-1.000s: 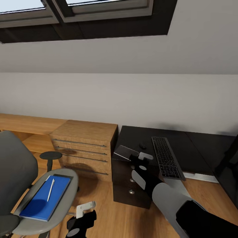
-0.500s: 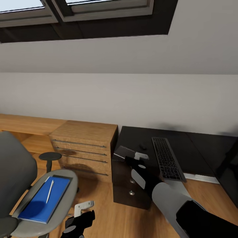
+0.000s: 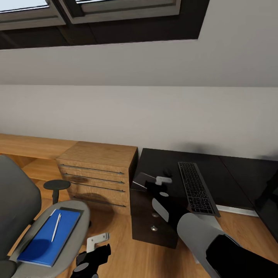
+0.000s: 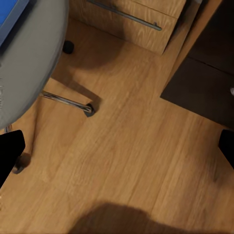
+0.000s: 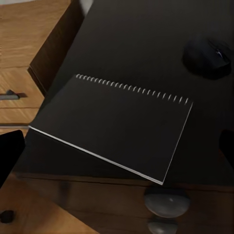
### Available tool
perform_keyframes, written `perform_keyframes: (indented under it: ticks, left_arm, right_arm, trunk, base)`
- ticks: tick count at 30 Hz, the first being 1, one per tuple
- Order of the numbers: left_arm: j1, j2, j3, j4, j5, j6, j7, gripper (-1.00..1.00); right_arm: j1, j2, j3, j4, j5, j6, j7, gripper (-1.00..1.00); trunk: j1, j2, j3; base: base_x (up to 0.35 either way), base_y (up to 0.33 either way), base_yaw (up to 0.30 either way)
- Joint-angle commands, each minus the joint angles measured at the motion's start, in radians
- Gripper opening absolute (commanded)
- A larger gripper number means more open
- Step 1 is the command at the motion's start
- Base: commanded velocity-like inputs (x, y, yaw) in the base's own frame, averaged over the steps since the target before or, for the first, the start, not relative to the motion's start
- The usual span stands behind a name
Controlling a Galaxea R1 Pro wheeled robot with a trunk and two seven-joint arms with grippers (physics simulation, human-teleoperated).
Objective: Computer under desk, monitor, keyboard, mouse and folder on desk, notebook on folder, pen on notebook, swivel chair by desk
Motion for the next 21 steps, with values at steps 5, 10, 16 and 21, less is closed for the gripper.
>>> perform_keyframes:
  ticks: [5,10,16,21]
  left_arm:
    - [0.0,0.007,-0.003,-0.002,0.011,0.001,0.01,1.0]
    - [0.0,0.009,-0.003,-0.002,0.011,0.001,0.011,1.0]
    - [0.0,0.01,-0.003,-0.002,0.011,0.001,0.011,1.0]
    - [0.0,0.01,-0.004,-0.002,0.011,0.001,0.011,1.0]
  right_arm:
    - [-0.001,0.0,0.011,-0.001,0.012,-0.008,-0.008,1.0]
    - [-0.001,0.0,0.012,-0.003,0.014,-0.011,-0.011,1.0]
    - [-0.001,0.0,0.016,-0.006,0.013,-0.011,-0.014,1.0]
    - [-0.001,0.0,0.017,-0.008,0.014,-0.012,-0.015,1.0]
  trunk:
    - [0.0,-0.001,-0.001]
    - [0.0,-0.001,-0.001]
    - [0.0,-0.001,-0.001]
    - [0.0,-0.001,-0.001]
  base:
    - [0.0,0.0,0.0]
    - [0.0,0.0,0.0]
    - [0.0,0.0,0.0]
    - [0.0,0.0,0.0]
